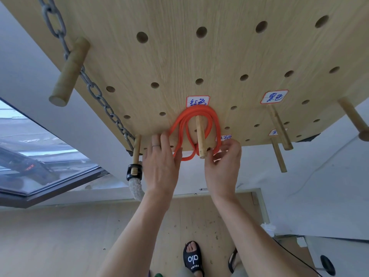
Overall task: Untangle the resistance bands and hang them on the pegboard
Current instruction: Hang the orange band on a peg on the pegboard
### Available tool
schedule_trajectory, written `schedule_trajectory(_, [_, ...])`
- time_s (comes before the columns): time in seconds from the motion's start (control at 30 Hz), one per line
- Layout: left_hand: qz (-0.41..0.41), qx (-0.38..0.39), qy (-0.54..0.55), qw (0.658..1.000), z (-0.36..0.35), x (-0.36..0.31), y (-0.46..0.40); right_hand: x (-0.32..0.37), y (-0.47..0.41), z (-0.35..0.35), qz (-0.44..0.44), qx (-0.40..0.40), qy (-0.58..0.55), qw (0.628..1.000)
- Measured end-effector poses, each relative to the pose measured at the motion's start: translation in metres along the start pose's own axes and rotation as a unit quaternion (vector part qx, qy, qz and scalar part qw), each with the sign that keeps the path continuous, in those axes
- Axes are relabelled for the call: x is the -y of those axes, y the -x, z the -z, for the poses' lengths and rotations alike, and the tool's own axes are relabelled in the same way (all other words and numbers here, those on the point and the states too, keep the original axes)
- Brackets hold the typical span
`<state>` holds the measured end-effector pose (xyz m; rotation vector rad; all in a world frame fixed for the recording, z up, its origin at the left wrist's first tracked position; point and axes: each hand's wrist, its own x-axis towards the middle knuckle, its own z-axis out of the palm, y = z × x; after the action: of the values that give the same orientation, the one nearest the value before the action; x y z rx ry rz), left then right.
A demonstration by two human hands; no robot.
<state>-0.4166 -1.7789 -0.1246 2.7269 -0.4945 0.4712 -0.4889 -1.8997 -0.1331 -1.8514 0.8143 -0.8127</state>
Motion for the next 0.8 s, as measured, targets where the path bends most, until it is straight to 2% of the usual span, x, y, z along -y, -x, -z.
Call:
schedule_trajectory(0.07, [0.001, -0.011, 0.018, 1.0, -0.001, -0.002, -0.007, 0.004, -0.008, 0.002, 0.022, -0.007, 0.009, 1.0])
schedule_trajectory(0.23, [0.013, 0.002, 0.072, 0.997, -0.005, -0.005, -0.014, 0.008, -0.021, 0.002, 0.019, 0.036, 0.035, 0.999])
schedule_trajectory(0.43, [0.016, 0.002, 0.063, 0.998, -0.006, -0.006, -0.012, 0.004, -0.029, -0.004, 0.017, 0.063, 0.092, 0.994])
schedule_trajectory(0.63, [0.015, -0.054, 0.034, 0.998, 0.0, -0.017, -0.014, 0.002, -0.035, -0.007, 0.039, 0.071, 0.113, 0.99])
schedule_trajectory(0.8, [0.039, -0.031, 0.06, 0.997, -0.004, -0.02, -0.019, 0.005, -0.036, -0.012, 0.033, 0.065, 0.12, 0.99])
